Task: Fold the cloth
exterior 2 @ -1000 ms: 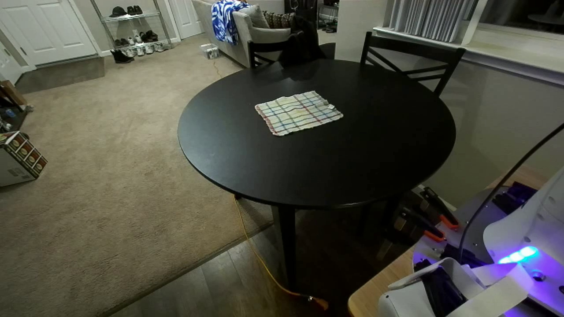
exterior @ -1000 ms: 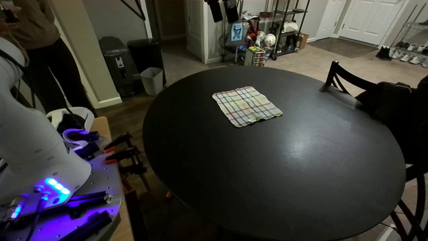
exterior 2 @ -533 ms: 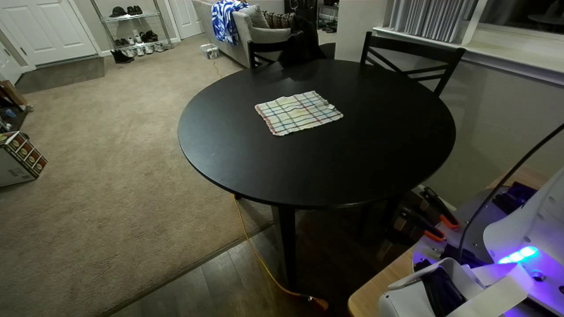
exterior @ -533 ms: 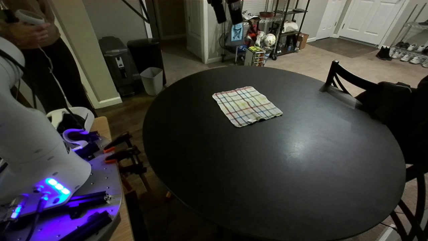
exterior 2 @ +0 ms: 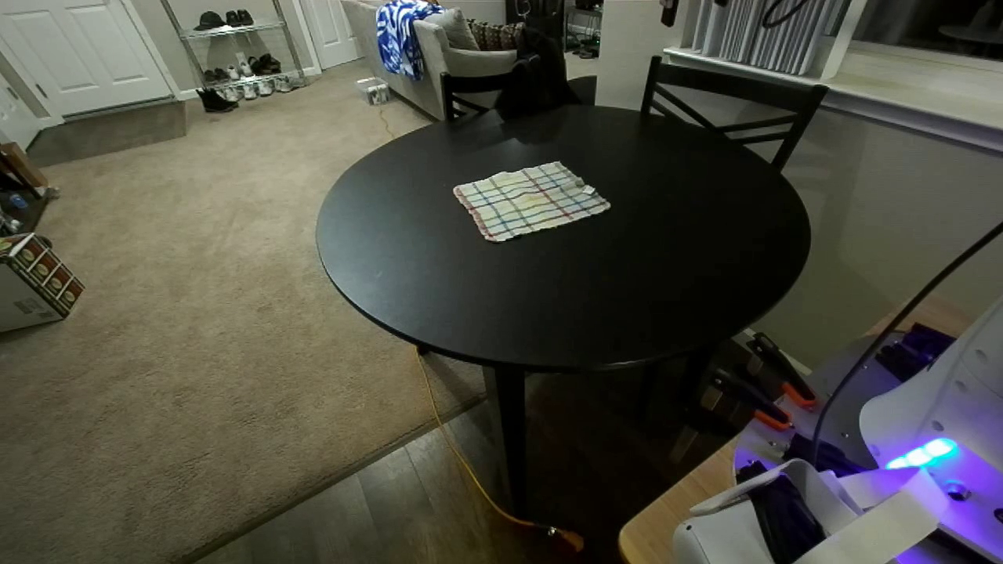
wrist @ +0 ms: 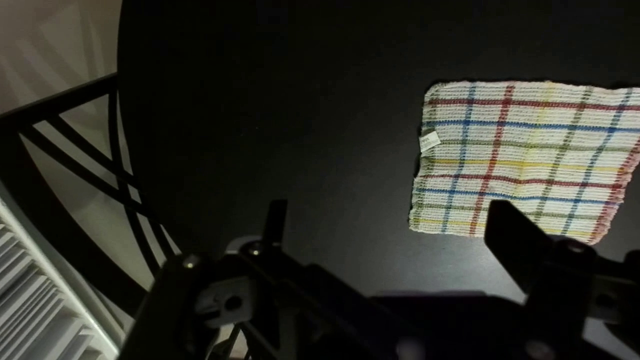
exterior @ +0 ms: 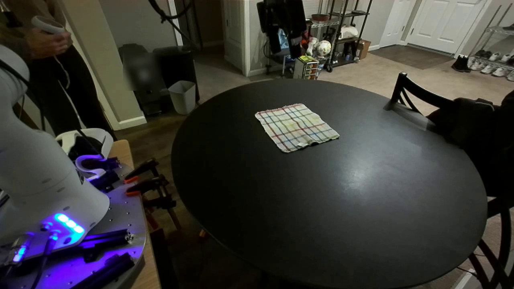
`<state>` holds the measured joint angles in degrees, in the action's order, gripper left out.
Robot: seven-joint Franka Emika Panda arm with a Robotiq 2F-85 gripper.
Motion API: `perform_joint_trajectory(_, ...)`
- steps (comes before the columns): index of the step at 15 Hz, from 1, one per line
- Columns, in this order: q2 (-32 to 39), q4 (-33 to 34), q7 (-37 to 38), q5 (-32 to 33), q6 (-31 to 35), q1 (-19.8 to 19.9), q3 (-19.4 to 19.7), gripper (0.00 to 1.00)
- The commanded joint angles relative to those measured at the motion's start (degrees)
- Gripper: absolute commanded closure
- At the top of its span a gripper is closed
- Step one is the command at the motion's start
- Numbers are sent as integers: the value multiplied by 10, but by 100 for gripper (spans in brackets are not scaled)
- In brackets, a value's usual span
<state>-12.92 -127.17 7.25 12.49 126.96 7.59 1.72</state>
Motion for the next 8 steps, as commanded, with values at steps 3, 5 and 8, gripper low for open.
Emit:
perform_joint_trajectory(3, 61, 65, 17, 26, -2, -6, 1, 0)
perform_joint_trajectory(5, 86, 97, 20, 30, -9, -8, 2, 0)
perform_joint_trajectory(8, 132, 144, 23, 34, -21, -12, 4, 0)
